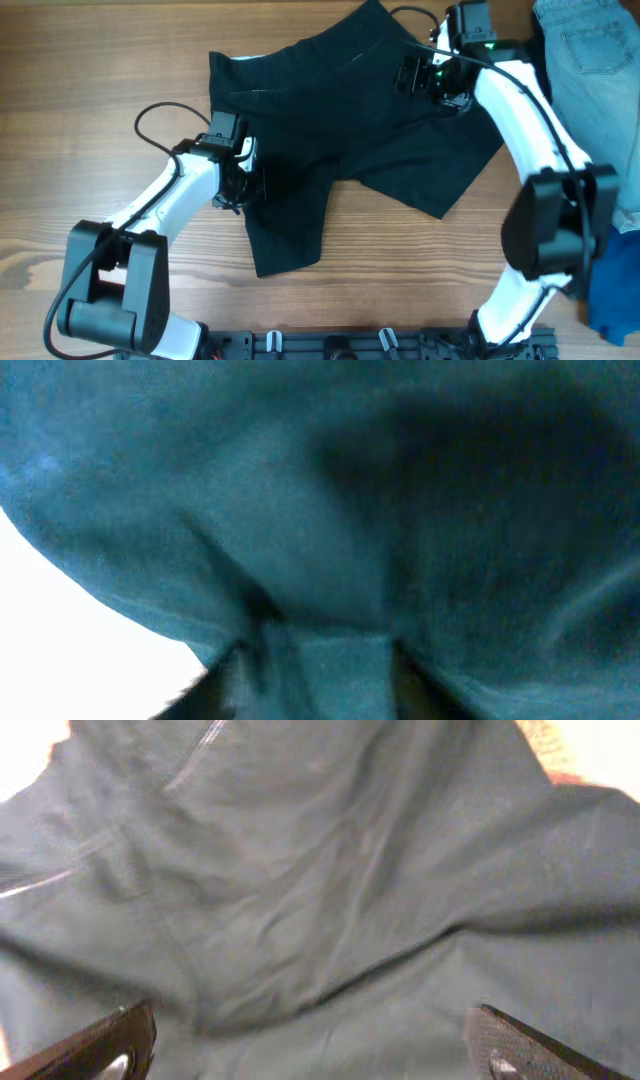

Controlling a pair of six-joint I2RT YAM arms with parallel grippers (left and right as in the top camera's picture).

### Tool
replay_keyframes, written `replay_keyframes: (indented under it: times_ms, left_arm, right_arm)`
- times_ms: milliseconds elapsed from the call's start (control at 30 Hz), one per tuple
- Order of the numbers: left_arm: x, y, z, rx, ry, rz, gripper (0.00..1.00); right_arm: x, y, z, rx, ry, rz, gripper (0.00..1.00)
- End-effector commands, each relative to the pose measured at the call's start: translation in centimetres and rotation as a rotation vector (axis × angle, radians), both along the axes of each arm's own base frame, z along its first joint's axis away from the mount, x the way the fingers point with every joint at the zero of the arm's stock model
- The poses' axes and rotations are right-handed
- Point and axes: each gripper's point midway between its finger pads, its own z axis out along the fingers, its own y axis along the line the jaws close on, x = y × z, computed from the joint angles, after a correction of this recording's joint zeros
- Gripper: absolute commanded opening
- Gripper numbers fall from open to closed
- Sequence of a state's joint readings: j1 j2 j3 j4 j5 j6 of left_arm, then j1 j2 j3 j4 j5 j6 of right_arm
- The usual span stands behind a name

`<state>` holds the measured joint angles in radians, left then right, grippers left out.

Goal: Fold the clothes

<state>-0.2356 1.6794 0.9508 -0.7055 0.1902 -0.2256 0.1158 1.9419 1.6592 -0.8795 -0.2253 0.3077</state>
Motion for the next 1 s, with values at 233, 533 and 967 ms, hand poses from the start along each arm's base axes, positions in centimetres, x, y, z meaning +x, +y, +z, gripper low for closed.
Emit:
replay_keyframes:
  times_ms: [233,533,967]
  left_arm:
    - [0.4,-0.6,0.2,0.014,-0.023,0.007,0.04]
    - [-5.1,0.7,1.0,0.058,0.171,0.032,0.60]
    - [-8.0,-2.5,-2.3,0.004,0.192,0.055,0.48]
  right_arm:
    - [-6.7,0.8,3.6,0.065,0.148,0.053,1.00]
    - [-6.3,0.8,3.3,0.055,0.128,0.074,1.00]
    - [-6.0,0.9,3.4,0.055,0.116,0.069,1.00]
